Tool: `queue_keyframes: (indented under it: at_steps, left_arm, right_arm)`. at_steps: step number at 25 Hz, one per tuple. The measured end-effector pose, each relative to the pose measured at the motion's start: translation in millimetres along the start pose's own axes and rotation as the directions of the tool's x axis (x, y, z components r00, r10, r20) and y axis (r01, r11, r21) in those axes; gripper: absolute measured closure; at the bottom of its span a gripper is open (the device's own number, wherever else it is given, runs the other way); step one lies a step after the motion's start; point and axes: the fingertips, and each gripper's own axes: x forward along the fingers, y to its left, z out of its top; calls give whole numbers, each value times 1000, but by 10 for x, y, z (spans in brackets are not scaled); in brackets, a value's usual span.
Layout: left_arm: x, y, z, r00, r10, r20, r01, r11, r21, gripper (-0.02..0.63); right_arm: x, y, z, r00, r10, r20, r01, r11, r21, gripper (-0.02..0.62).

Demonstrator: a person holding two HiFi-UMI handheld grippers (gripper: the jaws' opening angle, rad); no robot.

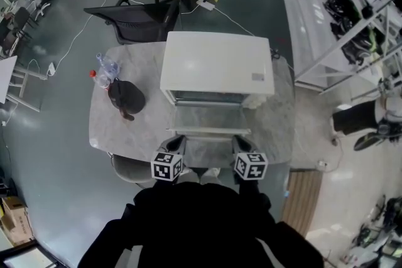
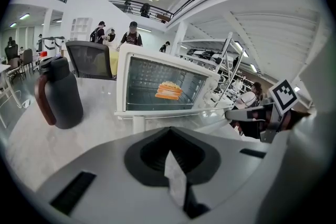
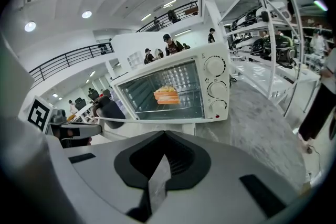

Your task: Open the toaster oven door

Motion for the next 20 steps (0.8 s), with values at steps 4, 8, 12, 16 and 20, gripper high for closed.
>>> queue_keyframes:
  at_steps: [4, 8, 12, 16, 20]
  left_arm:
    - [6, -11, -43, 1000, -1, -13, 1, 1000, -2, 603]
    - [-7, -5, -85, 1000, -1, -25, 1, 1000, 1, 603]
    - [7, 6, -126, 999, -2, -38, 2, 1000, -1, 603]
    - [12, 3, -170, 999, -4, -49, 4, 1000, -3, 603]
    - [29, 5, -227, 998, -5, -62, 5, 1000, -8, 603]
  right_arm:
    - [10, -18, -56, 1000, 3, -15, -3, 1000, 2, 592]
    - [2, -11, -92, 1000, -3, -22, 3, 1000, 2, 592]
    - [9, -13, -122, 999, -6, -36, 6, 1000, 1, 592]
    - [28, -30, -188, 999, -5, -50, 5, 1000, 0, 592]
    - [48, -19, -232, 998, 4, -60, -4, 1000, 7, 592]
